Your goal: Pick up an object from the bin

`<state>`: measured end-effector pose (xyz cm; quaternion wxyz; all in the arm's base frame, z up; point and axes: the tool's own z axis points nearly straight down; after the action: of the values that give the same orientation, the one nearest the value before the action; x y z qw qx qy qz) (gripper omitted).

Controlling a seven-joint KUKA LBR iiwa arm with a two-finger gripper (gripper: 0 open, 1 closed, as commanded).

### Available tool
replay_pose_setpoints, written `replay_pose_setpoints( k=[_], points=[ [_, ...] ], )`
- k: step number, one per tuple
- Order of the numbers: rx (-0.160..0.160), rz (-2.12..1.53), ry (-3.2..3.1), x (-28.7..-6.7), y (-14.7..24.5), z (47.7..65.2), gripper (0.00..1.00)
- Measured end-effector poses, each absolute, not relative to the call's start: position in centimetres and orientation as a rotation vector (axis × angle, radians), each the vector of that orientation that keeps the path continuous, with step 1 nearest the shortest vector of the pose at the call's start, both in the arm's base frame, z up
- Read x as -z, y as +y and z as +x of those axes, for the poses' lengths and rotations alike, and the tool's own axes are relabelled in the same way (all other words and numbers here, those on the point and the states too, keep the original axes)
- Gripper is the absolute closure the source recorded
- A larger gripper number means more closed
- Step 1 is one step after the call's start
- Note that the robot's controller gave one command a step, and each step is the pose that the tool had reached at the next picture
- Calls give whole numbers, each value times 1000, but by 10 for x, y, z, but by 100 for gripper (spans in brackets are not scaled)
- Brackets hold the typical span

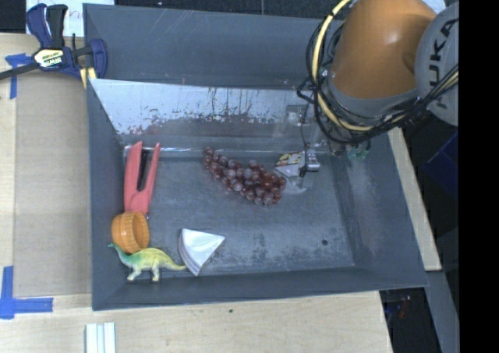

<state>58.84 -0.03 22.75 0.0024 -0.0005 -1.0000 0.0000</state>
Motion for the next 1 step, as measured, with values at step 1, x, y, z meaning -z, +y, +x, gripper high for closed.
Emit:
replay_pose_setpoints(
  k=[1],
  points=[
    [0,-2,-3146,-233,0,590,0]
  ],
)
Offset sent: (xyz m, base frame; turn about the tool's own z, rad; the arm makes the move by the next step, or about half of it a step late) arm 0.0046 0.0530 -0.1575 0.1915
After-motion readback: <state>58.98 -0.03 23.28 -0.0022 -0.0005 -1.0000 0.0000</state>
